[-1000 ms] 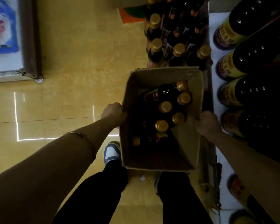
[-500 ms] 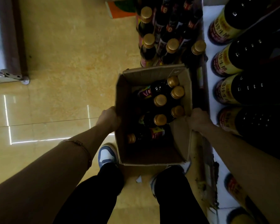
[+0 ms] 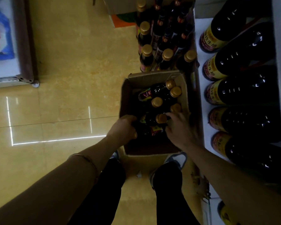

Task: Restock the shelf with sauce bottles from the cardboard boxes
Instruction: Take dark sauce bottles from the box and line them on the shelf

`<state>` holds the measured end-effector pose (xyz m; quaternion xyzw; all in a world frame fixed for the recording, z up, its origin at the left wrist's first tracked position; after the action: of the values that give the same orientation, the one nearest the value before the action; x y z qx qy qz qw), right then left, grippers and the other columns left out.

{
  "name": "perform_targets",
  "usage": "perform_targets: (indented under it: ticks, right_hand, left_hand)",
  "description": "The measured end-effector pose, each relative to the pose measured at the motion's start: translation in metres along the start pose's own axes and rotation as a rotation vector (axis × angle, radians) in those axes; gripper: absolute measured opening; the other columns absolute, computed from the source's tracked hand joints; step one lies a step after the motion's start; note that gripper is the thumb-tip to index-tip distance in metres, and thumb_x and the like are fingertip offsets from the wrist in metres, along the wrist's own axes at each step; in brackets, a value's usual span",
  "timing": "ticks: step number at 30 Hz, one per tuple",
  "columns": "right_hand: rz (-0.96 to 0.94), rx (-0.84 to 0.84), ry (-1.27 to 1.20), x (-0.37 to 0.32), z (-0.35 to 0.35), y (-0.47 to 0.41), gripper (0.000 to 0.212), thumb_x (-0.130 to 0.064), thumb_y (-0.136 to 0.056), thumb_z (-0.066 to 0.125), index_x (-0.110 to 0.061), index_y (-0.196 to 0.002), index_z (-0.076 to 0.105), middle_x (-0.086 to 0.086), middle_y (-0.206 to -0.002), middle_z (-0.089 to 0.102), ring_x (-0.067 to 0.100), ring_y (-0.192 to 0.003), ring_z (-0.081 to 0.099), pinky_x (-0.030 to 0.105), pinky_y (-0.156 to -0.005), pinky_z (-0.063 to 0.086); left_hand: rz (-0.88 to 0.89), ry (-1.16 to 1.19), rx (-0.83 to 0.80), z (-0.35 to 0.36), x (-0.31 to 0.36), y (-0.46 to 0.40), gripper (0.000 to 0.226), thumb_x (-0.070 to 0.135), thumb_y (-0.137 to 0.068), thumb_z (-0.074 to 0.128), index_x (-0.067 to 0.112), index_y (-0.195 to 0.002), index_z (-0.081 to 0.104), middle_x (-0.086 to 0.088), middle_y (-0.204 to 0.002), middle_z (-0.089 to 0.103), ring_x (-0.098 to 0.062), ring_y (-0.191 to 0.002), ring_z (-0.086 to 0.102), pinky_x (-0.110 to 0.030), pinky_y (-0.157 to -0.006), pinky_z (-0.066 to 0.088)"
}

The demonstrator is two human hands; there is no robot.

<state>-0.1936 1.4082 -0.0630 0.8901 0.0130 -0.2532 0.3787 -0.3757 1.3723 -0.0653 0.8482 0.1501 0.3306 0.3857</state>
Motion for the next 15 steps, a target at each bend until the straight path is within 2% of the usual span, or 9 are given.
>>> perform_targets:
  ticks: [2,5,9,12,15]
  right_hand:
    - [0.015,-0.056,-0.016,0.002,0.016,-0.014,0.062,-0.016,-0.093,0.061,-0.017,-0.149,0.033,0.011,-0.155,0.024,0.032,-0.138,0.035,0.041,-0.108,0.037]
    - [0.068,-0.108,-0.024,0.010,0.039,-0.034,0.073,-0.021,-0.092,0.064,-0.018,-0.152,0.023,0.013,-0.158,0.017,0.035,-0.138,0.035,0.046,-0.108,0.038]
    - [0.086,-0.090,-0.006,0.023,0.061,-0.052,0.074,-0.019,-0.091,0.065,-0.016,-0.151,0.021,0.012,-0.156,0.012,0.034,-0.133,0.040,0.040,-0.103,0.040]
    - [0.029,-0.040,-0.107,0.030,0.072,-0.060,0.068,-0.011,-0.088,0.068,-0.015,-0.145,0.032,0.010,-0.151,0.024,0.031,-0.130,0.043,0.034,-0.097,0.041]
    - [0.018,-0.003,-0.364,0.041,0.078,-0.068,0.068,-0.006,-0.083,0.073,-0.015,-0.142,0.040,0.008,-0.143,0.043,0.024,-0.131,0.044,0.028,-0.097,0.038]
  left_hand:
    - [0.023,-0.141,-0.049,0.022,-0.004,-0.014,0.042,0.010,-0.093,0.052,0.016,-0.135,0.051,-0.010,-0.139,0.045,-0.029,-0.120,0.052,-0.037,-0.096,0.048]
    - [0.065,-0.291,-0.098,0.058,-0.016,-0.031,0.046,0.018,-0.093,0.053,0.018,-0.138,0.047,-0.010,-0.139,0.043,-0.033,-0.125,0.047,-0.043,-0.100,0.045]
    - [0.012,-0.705,-0.192,0.100,-0.047,-0.046,0.063,0.025,-0.094,0.055,0.013,-0.148,0.027,-0.015,-0.148,0.035,-0.032,-0.135,0.036,-0.041,-0.112,0.029]
    - [-0.008,-0.937,-0.219,0.118,-0.064,-0.053,0.071,0.022,-0.095,0.055,0.005,-0.151,0.014,-0.020,-0.151,0.031,-0.034,-0.140,0.028,-0.043,-0.116,0.019]
    - [0.027,-0.951,-0.194,0.125,-0.062,-0.062,0.064,0.021,-0.095,0.053,0.007,-0.149,0.021,-0.020,-0.151,0.031,-0.035,-0.141,0.026,-0.045,-0.116,0.017]
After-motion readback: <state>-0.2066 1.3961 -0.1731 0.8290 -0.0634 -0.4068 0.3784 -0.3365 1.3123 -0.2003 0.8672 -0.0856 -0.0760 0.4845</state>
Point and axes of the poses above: each hand's wrist, its own y-axis away from the middle knuckle, its own z-axis out of the palm, x = y × z, the point moved 10 cm from there along -y, towards the middle knuckle
